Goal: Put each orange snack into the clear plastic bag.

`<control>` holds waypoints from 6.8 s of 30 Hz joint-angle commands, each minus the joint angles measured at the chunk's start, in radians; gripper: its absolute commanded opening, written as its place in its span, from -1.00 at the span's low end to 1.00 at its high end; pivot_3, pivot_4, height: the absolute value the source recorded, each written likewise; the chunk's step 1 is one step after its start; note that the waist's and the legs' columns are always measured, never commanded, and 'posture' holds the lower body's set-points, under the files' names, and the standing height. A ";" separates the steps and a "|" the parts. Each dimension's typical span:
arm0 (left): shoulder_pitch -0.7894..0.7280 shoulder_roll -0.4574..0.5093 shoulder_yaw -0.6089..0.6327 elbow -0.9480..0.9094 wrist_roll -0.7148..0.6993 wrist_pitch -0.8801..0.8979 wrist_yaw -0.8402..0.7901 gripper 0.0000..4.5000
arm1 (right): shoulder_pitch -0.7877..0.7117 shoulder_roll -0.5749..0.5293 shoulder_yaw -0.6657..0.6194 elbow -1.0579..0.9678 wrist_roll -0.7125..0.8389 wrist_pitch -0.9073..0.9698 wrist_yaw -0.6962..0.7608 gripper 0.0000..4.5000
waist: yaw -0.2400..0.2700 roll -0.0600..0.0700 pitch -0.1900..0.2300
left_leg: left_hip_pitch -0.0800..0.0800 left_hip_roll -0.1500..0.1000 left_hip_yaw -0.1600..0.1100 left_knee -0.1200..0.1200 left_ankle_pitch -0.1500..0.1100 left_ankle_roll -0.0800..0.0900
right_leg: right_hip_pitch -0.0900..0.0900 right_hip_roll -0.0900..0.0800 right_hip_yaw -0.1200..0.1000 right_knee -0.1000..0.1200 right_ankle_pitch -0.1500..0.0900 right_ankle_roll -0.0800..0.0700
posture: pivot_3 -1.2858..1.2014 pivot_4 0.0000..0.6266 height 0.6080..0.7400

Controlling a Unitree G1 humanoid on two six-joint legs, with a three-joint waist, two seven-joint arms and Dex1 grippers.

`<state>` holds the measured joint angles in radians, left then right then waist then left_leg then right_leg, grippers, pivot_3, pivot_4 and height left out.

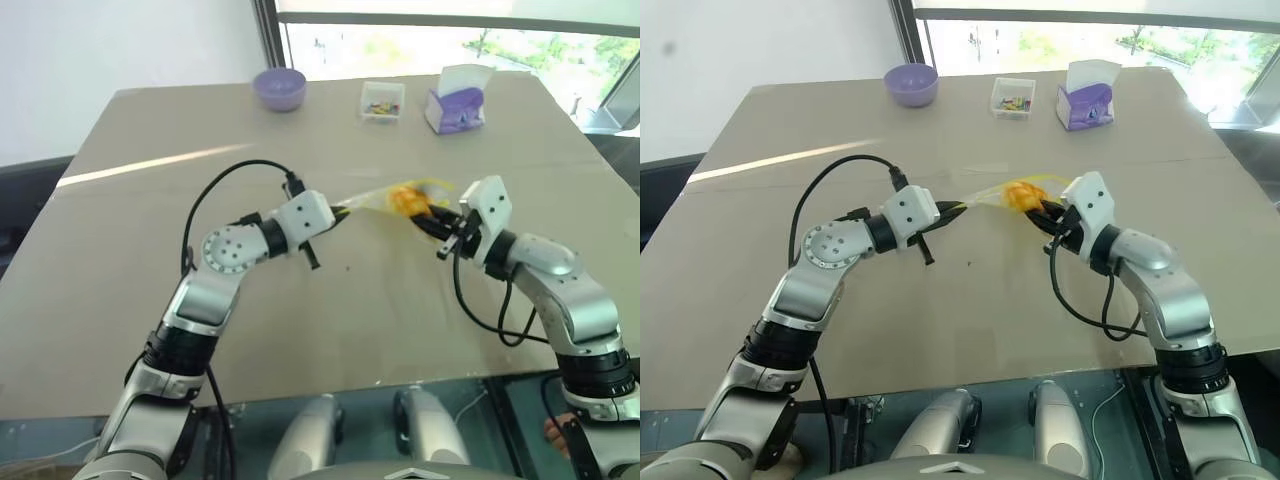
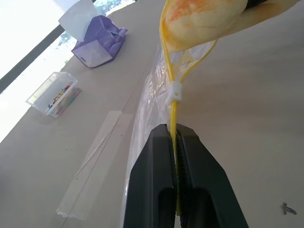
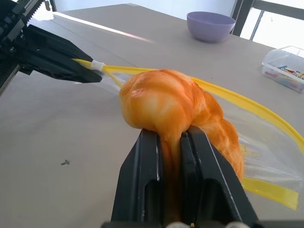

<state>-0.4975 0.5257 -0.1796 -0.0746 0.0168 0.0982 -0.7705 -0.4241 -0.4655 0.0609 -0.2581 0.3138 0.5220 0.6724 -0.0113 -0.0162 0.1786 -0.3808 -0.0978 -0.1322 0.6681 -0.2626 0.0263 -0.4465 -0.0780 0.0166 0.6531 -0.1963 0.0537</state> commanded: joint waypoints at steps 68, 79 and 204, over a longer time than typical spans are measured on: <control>-0.032 -0.028 0.108 -0.055 -0.162 0.139 0.017 -1.00 | -0.093 -0.013 0.123 0.385 -0.475 -0.569 -0.120 0.88 | -0.002 0.000 0.000 | 0.000 0.000 0.001 0.000 0.000 0.000 | -0.001 0.001 0.001 0.000 0.000 0.000 | 0.03 -0.52 1.00; -0.023 -0.023 0.106 -0.052 -0.155 0.120 0.020 -1.00 | -0.070 -0.031 0.126 0.338 -0.444 -0.586 -0.068 -0.61 | -0.003 0.000 0.000 | 0.000 0.000 0.001 0.000 0.000 0.000 | -0.001 0.001 0.002 0.000 0.000 0.000 | 0.03 -0.52 1.00; -0.195 -0.111 0.148 0.001 -0.259 0.230 0.068 -1.00 | -0.025 0.080 0.042 -0.082 0.102 0.245 -0.084 -0.97 | -0.001 0.000 0.000 | -0.003 0.000 0.002 0.001 -0.001 0.002 | -0.001 0.001 0.003 -0.007 0.005 0.004 | 0.03 -0.52 1.00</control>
<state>-0.6851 0.4115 -0.0416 -0.0295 -0.2376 0.3389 -0.7116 -0.4314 -0.3802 0.1026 -0.3240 0.4170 0.7740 0.5960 -0.0125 -0.0161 0.1789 -0.3836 -0.0979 -0.1301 0.6689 -0.2636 0.0283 -0.4473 -0.0772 0.0193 0.6458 -0.1908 0.0580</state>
